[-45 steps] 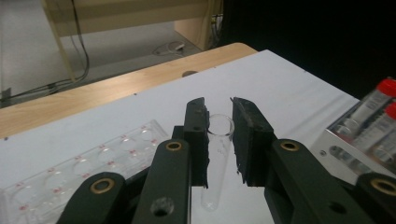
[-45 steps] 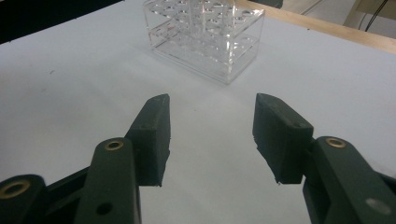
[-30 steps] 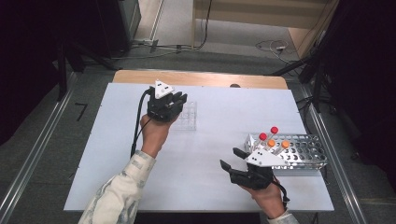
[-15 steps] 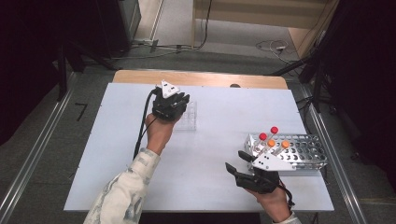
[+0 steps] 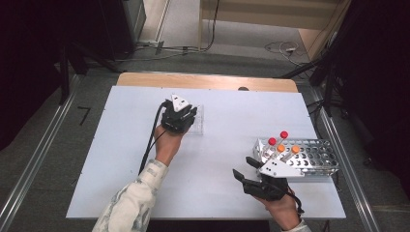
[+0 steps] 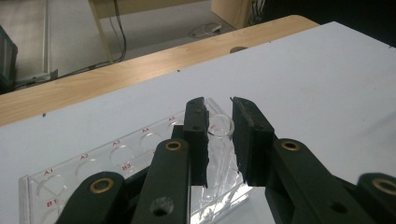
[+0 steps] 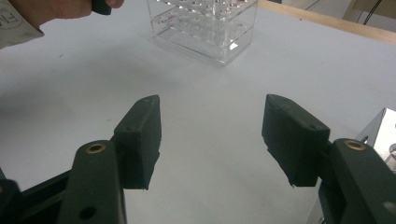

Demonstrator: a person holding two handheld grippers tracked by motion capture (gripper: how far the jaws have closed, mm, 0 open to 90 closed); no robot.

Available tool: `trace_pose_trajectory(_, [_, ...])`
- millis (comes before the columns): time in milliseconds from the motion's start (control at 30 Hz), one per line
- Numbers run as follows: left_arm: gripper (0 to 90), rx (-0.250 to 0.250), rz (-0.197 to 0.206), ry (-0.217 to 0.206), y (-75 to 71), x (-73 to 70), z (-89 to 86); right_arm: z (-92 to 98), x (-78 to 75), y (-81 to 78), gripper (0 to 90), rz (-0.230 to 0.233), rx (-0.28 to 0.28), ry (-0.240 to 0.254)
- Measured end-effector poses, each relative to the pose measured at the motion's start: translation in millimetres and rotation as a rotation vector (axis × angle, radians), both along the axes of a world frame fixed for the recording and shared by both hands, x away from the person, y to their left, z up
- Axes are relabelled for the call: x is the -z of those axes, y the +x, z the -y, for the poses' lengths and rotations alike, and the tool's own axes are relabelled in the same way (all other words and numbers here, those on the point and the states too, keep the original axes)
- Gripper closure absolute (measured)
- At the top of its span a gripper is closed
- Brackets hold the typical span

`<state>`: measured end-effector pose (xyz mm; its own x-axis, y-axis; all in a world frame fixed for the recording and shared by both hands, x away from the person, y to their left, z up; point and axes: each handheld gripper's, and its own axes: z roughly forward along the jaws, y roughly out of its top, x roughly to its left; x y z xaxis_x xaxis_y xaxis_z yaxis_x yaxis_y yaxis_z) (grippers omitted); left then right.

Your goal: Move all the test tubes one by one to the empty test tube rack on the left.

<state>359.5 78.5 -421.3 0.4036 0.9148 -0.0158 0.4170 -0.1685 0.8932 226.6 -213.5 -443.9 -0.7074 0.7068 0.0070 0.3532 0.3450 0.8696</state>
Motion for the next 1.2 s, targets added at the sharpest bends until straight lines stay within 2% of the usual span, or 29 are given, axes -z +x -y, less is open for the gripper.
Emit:
trace_pose_trajectory(333, [72.1,0.009,0.0,-0.038,-1.9,-2.8,-4.3,1.9,-1.1,-1.0,35.9,0.002,0.005,0.006])
trace_pose_trajectory(467, [60.2,0.021,-0.005,-0.069,-5.9,-7.0,-7.5,4.8,-1.7,-3.5,35.7,0.005,0.007,0.008])
trace_pose_trajectory(667, [38.1,0.026,-0.017,-0.085,-14.3,-9.3,-10.3,15.4,-4.7,-10.2,34.5,0.007,0.019,0.024])
trace_pose_trajectory(933, [21.6,0.019,-0.022,-0.084,-23.2,-8.8,-11.3,39.9,-9.2,-18.7,34.6,0.027,0.084,0.035])
trace_pose_trajectory(1100, [19.8,0.019,-0.015,-0.091,-26.1,-10.6,-13.1,57.8,-9.7,-19.4,33.4,0.035,0.139,0.034])
trace_pose_trajectory(1200, [18.8,0.016,-0.013,-0.094,-27.3,-10.2,-14.4,68.1,-9.4,-18.0,27.4,0.022,0.183,0.027])
